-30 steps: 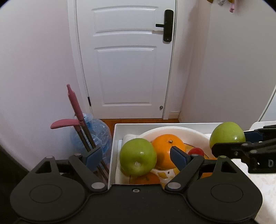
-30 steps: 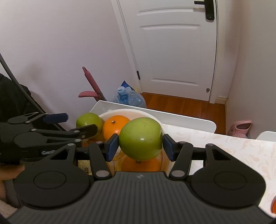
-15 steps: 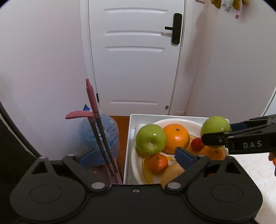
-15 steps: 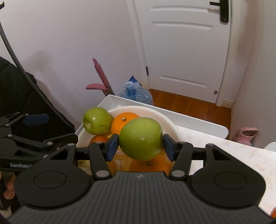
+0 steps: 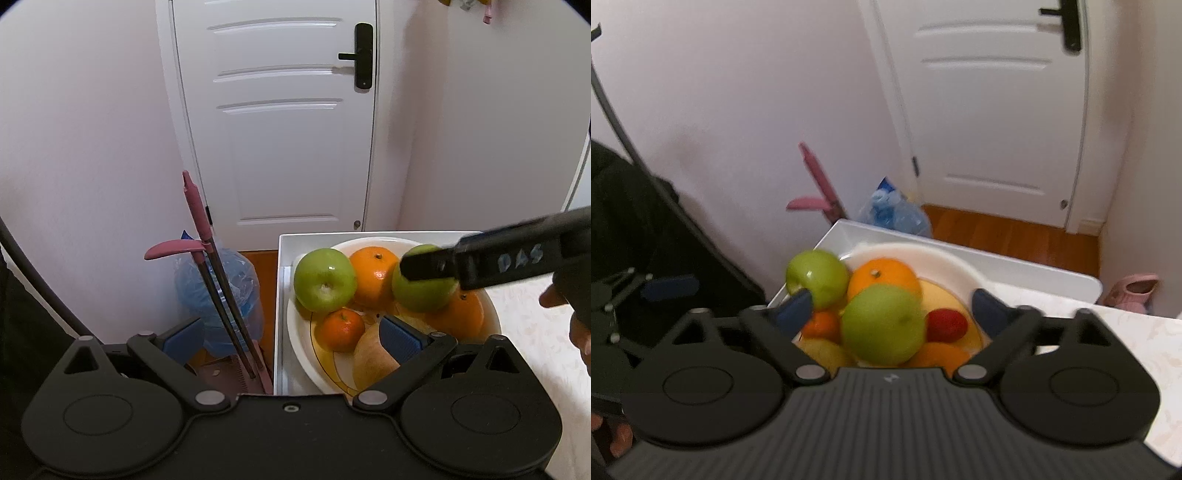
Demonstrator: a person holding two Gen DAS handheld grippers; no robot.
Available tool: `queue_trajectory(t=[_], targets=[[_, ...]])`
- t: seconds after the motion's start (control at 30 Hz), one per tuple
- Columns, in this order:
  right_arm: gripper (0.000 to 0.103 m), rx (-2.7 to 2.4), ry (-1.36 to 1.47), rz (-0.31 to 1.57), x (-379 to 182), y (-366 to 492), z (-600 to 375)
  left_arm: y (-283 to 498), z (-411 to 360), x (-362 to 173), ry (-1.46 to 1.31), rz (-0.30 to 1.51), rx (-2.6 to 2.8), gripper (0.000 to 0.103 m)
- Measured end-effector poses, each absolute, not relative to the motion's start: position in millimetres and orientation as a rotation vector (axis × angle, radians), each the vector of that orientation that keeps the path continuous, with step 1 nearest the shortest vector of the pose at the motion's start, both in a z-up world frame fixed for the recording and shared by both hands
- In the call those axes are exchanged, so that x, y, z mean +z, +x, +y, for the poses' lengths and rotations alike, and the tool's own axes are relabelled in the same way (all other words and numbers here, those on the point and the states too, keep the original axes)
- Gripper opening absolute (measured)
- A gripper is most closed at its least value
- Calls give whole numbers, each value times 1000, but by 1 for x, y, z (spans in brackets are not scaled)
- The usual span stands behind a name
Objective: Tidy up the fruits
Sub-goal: 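Carry both green apples into the duck bowl and release them, then move both open tools to the mandarin and cherry tomato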
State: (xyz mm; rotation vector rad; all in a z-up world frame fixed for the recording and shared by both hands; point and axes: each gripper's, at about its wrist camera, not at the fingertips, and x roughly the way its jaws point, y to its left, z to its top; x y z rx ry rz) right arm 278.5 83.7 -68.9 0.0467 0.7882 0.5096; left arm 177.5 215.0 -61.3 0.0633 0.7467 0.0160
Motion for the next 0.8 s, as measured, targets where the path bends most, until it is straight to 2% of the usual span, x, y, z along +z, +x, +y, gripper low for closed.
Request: queue_trajectory(t=[0.8], targets=[[103, 422, 68, 729, -24, 226, 47, 153, 193, -27, 76, 692, -3, 103]])
